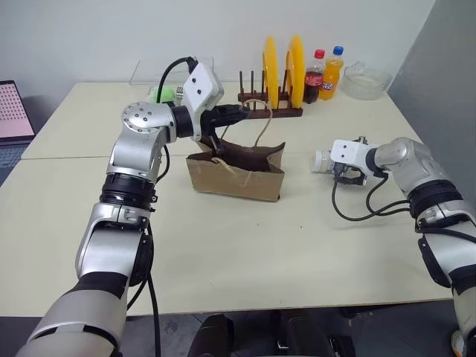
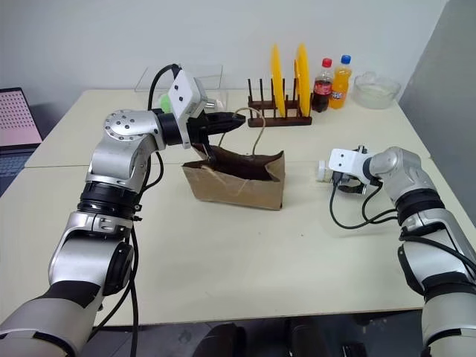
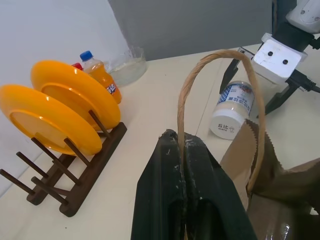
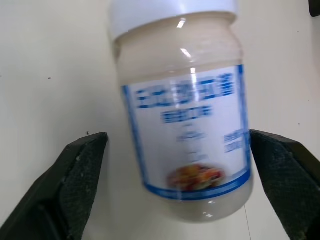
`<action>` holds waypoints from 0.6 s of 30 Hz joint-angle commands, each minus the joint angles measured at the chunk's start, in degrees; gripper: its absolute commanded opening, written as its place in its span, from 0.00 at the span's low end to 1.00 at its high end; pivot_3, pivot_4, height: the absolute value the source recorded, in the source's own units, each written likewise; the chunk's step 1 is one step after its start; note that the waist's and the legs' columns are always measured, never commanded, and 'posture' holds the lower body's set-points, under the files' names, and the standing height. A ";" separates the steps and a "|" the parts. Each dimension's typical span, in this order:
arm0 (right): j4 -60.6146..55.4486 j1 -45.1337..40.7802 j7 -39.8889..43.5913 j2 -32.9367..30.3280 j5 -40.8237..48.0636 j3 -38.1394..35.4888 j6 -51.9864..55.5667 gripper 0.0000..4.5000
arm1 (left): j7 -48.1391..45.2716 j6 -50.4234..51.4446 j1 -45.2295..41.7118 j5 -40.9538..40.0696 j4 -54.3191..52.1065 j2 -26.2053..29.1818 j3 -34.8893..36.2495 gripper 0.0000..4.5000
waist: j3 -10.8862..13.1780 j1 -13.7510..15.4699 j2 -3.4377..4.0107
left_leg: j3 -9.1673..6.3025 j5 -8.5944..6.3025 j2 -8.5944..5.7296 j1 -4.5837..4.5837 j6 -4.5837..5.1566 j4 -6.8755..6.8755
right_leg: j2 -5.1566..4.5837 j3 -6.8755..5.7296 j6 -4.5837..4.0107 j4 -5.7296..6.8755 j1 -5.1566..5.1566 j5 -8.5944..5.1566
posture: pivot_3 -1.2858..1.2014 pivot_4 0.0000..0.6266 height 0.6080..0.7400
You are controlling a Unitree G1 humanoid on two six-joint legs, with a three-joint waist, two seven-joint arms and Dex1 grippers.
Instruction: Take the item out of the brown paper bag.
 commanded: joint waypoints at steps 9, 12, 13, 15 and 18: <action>-35.67 10.21 11.08 -11.90 12.94 -15.17 12.30 1.00 | 1.46 -1.31 -2.18 -0.33 0.75 0.09 1.64 0.00 | 0.00 0.33 0.00 | -0.04 -0.04 0.00 -0.06 0.06 0.00 | 0.00 -0.05 0.01 -0.06 0.00 0.00 | 0.52 0.24 1.00; -52.59 19.50 12.57 -13.83 21.50 -23.91 21.88 1.00 | 1.51 -1.53 -3.27 -0.41 2.32 -0.12 1.61 0.00 | 0.00 0.69 0.00 | -0.15 -0.11 0.00 -0.08 0.19 0.01 | -0.01 -0.15 0.01 -0.09 0.05 -0.01 | 0.52 0.24 1.00; -56.34 21.70 12.21 -13.86 23.03 -25.54 23.96 1.00 | 1.39 -1.67 -3.41 -0.44 2.67 -0.07 1.61 0.00 | 0.00 0.71 0.00 | -0.16 -0.11 0.00 -0.07 0.19 0.03 | -0.01 -0.16 0.02 -0.07 0.07 -0.01 | 0.52 0.24 1.00; -65.52 27.91 10.08 -11.24 28.65 -30.83 26.87 1.00 | 1.16 -2.15 -4.01 0.01 3.71 0.06 1.34 0.00 | 0.00 0.54 -0.01 | -0.11 -0.12 0.00 -0.02 0.20 0.08 | -0.01 -0.11 0.03 -0.03 0.10 0.00 | 0.52 0.24 1.00; -84.79 40.08 1.38 -1.11 37.30 -35.62 35.62 1.00 | 0.42 -1.87 -5.13 0.42 5.02 1.35 1.37 0.04 | -0.01 0.42 -0.05 | -0.26 -0.12 0.02 0.09 0.20 0.07 | 0.01 -0.20 0.24 -0.04 0.26 -0.13 | 0.52 0.24 1.00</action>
